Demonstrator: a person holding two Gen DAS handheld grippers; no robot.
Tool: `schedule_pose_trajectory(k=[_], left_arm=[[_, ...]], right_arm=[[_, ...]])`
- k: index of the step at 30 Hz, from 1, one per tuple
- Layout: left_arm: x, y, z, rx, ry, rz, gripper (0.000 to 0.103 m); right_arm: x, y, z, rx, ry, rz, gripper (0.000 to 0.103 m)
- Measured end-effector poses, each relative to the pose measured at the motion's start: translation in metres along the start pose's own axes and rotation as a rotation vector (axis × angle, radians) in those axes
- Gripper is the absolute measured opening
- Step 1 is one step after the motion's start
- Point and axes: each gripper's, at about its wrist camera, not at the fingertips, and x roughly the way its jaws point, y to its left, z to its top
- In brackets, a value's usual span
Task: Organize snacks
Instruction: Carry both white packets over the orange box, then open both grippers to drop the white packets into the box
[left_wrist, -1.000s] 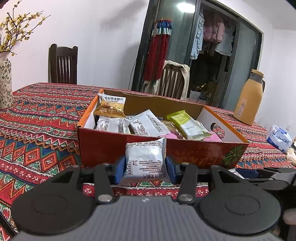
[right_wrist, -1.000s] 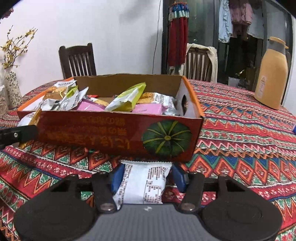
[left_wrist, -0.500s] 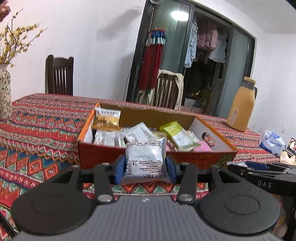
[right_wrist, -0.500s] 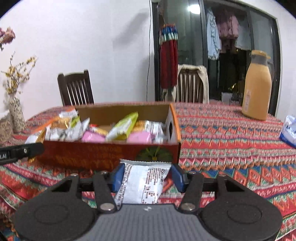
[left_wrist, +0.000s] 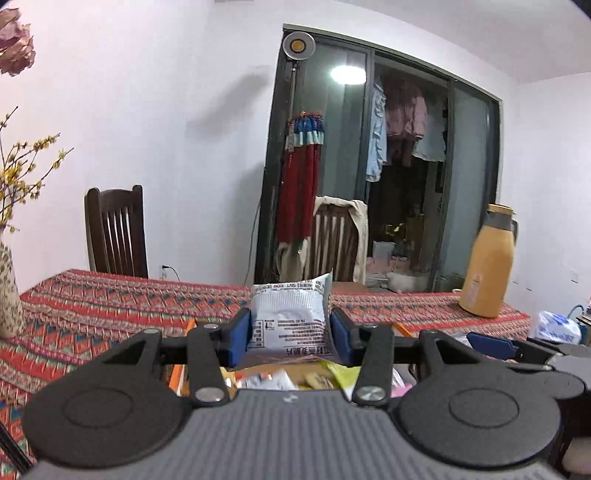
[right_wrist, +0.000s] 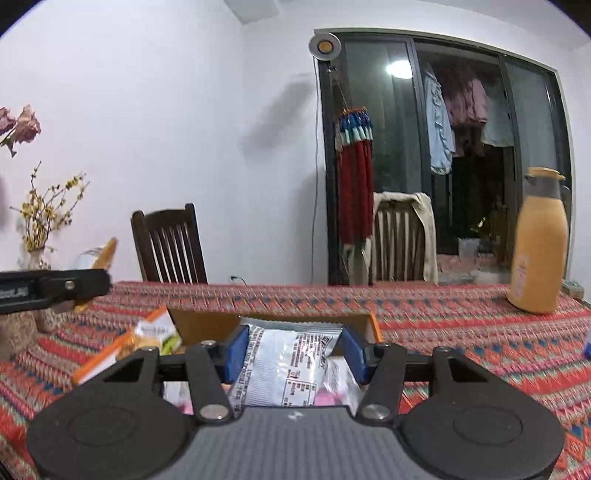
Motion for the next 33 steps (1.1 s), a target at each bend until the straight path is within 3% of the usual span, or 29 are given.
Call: schedule_pose_trajectory(k=[4, 10, 18, 20, 22, 23, 25, 33], left_arm=[[0.029, 0.001, 0.008, -0.013, 0.006, 0.037, 0.047], [0.064, 0.012, -0.015, -0.043, 0.027, 0.112, 0.047], [0.082, 0.023, -0.033, -0.048, 0.103, 0.089, 0.048], [0.080, 0.025, -0.034, -0.059, 0.097, 0.088, 0.059], [0.074, 0.028, -0.034, -0.074, 0.063, 0.099, 0.074], [0.072, 0.029, -0.031, -0.079, 0.048, 0.105, 0.088], [0.065, 0.031, -0.030, -0.094, 0.007, 0.125, 0.103], [0.058, 0.030, -0.026, -0.111, -0.014, 0.139, 0.103]], right_arm=[[0.024, 0.008, 0.009, -0.003, -0.015, 0.005, 0.054], [0.060, 0.006, -0.004, -0.006, 0.022, -0.027, 0.054], [0.078, 0.004, -0.023, 0.001, 0.095, 0.003, 0.055], [0.079, 0.002, -0.026, 0.012, 0.103, 0.002, 0.055], [0.077, 0.001, -0.028, 0.026, 0.102, 0.003, 0.071], [0.077, -0.001, -0.027, 0.035, 0.098, 0.000, 0.090], [0.073, -0.002, -0.027, 0.049, 0.073, -0.018, 0.103], [0.068, -0.005, -0.026, 0.073, 0.072, -0.036, 0.103]])
